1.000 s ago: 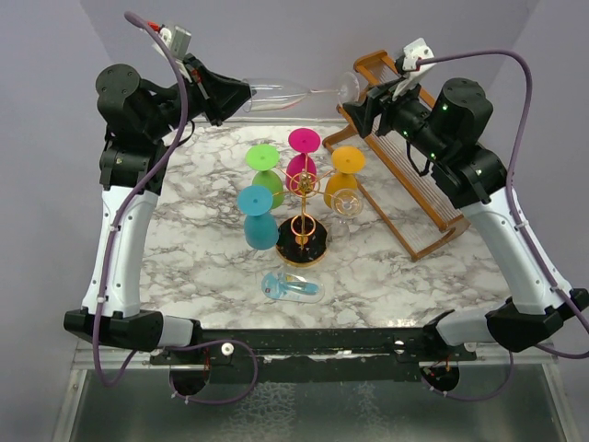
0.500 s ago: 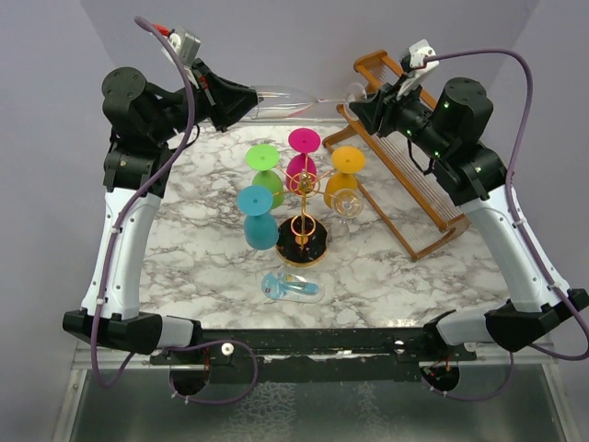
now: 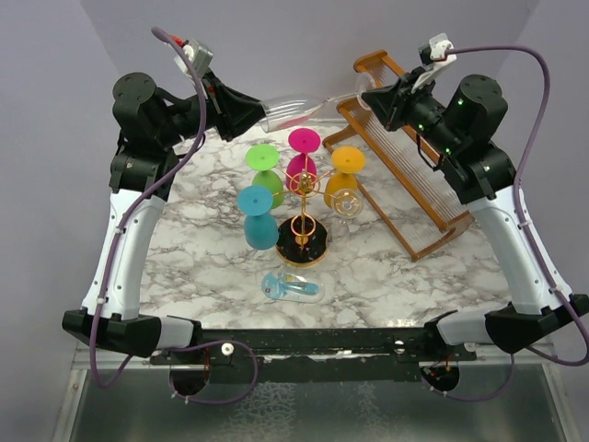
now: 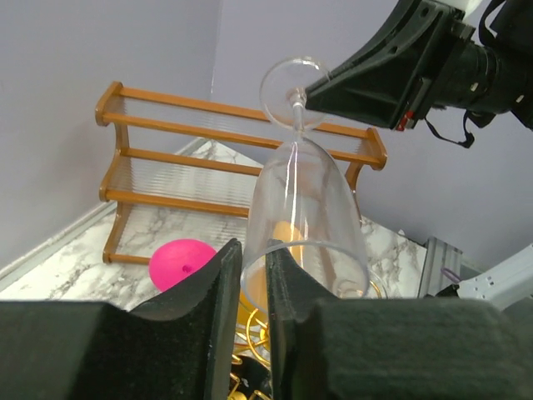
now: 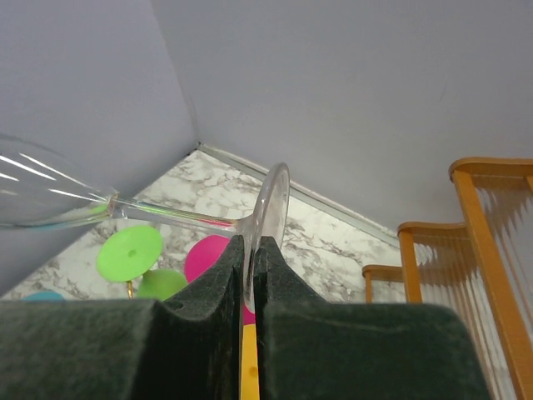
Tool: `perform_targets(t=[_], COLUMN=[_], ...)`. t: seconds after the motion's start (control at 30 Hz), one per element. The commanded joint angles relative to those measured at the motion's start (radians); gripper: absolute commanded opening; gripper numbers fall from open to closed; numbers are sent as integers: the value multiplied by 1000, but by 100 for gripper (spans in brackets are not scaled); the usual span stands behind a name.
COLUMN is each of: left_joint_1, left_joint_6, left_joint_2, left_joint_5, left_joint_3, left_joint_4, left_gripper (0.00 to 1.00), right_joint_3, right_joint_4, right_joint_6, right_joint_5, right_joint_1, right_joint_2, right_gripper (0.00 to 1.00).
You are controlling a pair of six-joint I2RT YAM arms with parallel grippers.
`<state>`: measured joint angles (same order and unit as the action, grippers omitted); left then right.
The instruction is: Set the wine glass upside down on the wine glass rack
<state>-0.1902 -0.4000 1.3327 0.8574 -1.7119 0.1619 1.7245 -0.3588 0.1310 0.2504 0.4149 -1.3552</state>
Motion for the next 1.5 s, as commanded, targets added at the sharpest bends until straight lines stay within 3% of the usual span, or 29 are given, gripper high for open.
perform_targets(t=[0.0,0.2,0.4,0.57,0.8,0.9,1.1,1.47], left_joint_1=[1,1,1,1,2,3,5,5], left_joint_6=[32,109,233,355,528,572,636,660], left_joint_2=[-55,-68,-95,-113,-133,-133,-129,-97], left_joint_5=[42,41,-49,-198,-504,-631,-758,-765], left_joint_3=[13,20,10,-30,-87,-114,-161,-136], left_joint_4=[5,111,243,357,470,488,509,499], left_gripper=[25,44,61,74,82,86,90,90], right_joint_3=[0,-10,-5,29,74,98,151,185], right_joint_4=[6,10,0,-16,-39,-77,-223,-490], right_joint_6=[-44,-58,-113,-161,-273,-359,-530,-812], right_joint_5=[3,-5,-62,-101,-117,-10,318,717], right_joint_1=[-47,-93,-103,-105,-105,-105,-105,-86], right_joint_2=[33,64,93,102,108,108,96,80], right_gripper=[1,1,1,1,1,1,1,1])
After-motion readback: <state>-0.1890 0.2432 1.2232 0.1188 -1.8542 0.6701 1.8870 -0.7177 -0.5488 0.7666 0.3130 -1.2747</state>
